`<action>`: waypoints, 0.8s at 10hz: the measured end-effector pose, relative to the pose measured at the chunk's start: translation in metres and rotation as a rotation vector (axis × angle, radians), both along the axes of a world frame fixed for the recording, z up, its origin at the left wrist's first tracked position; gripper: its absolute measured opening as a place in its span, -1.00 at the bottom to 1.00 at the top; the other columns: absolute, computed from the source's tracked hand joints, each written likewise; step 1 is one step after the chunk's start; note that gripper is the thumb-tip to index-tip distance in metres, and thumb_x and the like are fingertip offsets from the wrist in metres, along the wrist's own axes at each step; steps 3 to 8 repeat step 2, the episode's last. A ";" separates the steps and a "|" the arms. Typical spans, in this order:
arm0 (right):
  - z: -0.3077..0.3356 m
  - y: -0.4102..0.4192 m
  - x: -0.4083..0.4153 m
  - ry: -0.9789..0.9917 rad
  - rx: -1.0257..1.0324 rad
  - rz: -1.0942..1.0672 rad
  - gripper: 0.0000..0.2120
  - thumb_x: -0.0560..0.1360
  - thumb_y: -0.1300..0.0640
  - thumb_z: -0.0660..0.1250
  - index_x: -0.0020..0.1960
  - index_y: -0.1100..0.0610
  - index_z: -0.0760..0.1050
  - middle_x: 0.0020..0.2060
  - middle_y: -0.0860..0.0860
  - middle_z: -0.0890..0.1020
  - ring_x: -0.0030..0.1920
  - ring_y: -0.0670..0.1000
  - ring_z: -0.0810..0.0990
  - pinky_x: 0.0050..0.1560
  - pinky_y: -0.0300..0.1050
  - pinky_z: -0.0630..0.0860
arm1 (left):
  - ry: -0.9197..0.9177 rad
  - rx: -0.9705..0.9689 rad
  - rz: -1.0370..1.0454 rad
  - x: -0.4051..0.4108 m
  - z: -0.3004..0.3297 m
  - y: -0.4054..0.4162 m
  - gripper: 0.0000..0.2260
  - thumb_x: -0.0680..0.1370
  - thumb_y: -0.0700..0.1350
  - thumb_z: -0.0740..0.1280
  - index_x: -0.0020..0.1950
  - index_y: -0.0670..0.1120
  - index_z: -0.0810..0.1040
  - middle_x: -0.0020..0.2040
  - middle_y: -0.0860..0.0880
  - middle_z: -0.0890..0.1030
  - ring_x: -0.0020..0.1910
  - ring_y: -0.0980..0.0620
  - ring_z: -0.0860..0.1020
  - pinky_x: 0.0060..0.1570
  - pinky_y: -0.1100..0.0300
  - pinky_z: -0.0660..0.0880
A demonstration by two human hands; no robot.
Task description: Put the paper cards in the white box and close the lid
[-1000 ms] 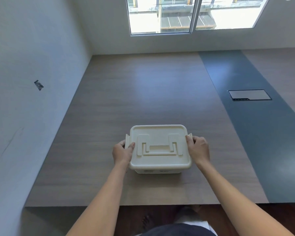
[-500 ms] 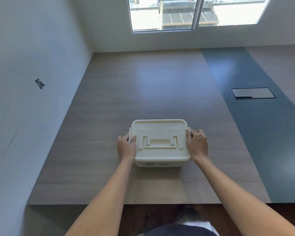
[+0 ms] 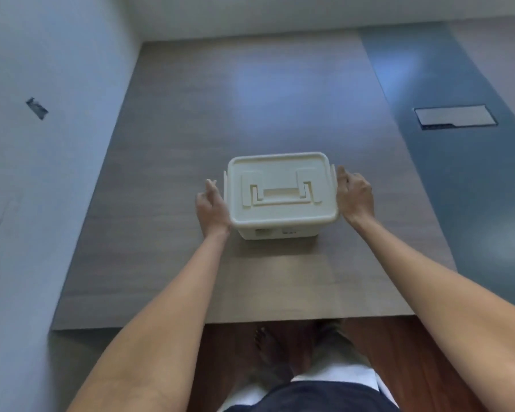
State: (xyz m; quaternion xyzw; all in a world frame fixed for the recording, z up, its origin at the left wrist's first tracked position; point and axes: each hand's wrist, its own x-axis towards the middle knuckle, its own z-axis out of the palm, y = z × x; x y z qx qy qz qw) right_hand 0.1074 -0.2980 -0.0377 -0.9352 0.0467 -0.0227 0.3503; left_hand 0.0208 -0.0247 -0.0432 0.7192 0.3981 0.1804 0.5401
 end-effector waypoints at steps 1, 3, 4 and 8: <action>-0.025 -0.015 -0.029 0.002 0.037 -0.047 -0.45 0.67 -0.12 -0.07 0.18 0.22 0.56 0.12 0.20 0.58 0.08 0.25 0.58 0.06 0.03 0.44 | 0.085 0.087 0.009 -0.029 -0.018 0.001 -0.51 0.68 0.13 0.03 0.32 -0.13 0.58 0.23 -0.19 0.57 0.24 -0.16 0.54 0.24 0.06 0.41; -0.070 -0.027 -0.067 0.007 -0.119 0.004 -0.49 0.66 -0.09 -0.07 0.44 0.11 0.41 0.36 0.12 0.48 0.29 0.20 0.51 0.27 0.16 0.40 | 0.286 0.269 -0.105 -0.063 -0.051 0.001 -0.54 0.67 0.11 0.06 0.40 -0.14 0.50 0.32 -0.18 0.47 0.29 -0.21 0.49 0.29 -0.01 0.34; -0.070 -0.027 -0.067 0.007 -0.119 0.004 -0.49 0.66 -0.09 -0.07 0.44 0.11 0.41 0.36 0.12 0.48 0.29 0.20 0.51 0.27 0.16 0.40 | 0.286 0.269 -0.105 -0.063 -0.051 0.001 -0.54 0.67 0.11 0.06 0.40 -0.14 0.50 0.32 -0.18 0.47 0.29 -0.21 0.49 0.29 -0.01 0.34; -0.070 -0.027 -0.067 0.007 -0.119 0.004 -0.49 0.66 -0.09 -0.07 0.44 0.11 0.41 0.36 0.12 0.48 0.29 0.20 0.51 0.27 0.16 0.40 | 0.286 0.269 -0.105 -0.063 -0.051 0.001 -0.54 0.67 0.11 0.06 0.40 -0.14 0.50 0.32 -0.18 0.47 0.29 -0.21 0.49 0.29 -0.01 0.34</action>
